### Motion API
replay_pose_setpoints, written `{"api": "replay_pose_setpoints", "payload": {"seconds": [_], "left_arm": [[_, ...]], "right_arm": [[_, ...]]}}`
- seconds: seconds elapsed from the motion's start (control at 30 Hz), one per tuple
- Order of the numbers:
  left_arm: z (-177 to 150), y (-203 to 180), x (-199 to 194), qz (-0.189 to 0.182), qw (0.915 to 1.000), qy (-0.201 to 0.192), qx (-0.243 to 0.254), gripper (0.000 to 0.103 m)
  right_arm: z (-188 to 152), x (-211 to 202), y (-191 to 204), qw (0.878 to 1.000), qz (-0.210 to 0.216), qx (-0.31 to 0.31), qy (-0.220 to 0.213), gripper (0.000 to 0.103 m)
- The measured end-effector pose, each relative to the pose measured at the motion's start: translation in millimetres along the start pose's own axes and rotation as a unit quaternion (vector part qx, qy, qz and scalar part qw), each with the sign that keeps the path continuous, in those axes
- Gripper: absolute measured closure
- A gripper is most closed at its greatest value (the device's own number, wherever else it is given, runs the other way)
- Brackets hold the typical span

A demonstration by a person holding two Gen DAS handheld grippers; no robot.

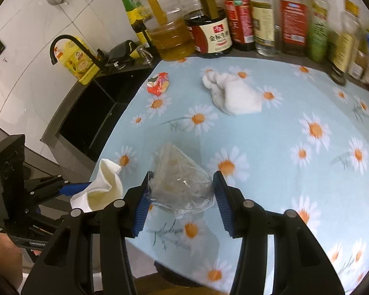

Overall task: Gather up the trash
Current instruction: 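Carry the napkin and plastic bag down over the black bin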

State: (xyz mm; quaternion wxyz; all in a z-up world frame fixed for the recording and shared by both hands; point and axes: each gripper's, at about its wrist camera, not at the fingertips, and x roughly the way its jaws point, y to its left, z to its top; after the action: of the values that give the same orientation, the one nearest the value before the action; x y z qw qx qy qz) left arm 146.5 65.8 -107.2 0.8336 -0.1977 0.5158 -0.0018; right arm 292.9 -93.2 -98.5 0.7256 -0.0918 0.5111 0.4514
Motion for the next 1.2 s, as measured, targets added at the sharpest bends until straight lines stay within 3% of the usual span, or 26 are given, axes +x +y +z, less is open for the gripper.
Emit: {"api": "replay_pose_setpoints", "payload": {"seconds": [0.57, 0.97, 1.2], "left_arm": [[-68.9, -16.1, -11.5, -0.050, 0.9986, 0.014, 0.012, 0.046], [-111.4, -20.0, -6.8, -0.075, 0.9960, 0.047, 0.009, 0.046], [-137.9, -15.3, 29.6, -0.078, 0.9923, 0.096, -0.002, 0.046]], "right_arm": [[-90.7, -32.5, 29.9, 0.999, 0.010, 0.043, -0.009, 0.054], [-153.1, -18.0, 43.8, 0.998, 0.013, 0.050, 0.033, 0.054], [-185.2, 8.8, 36.2, 0.995, 0.011, 0.069, 0.075, 0.054]]}}
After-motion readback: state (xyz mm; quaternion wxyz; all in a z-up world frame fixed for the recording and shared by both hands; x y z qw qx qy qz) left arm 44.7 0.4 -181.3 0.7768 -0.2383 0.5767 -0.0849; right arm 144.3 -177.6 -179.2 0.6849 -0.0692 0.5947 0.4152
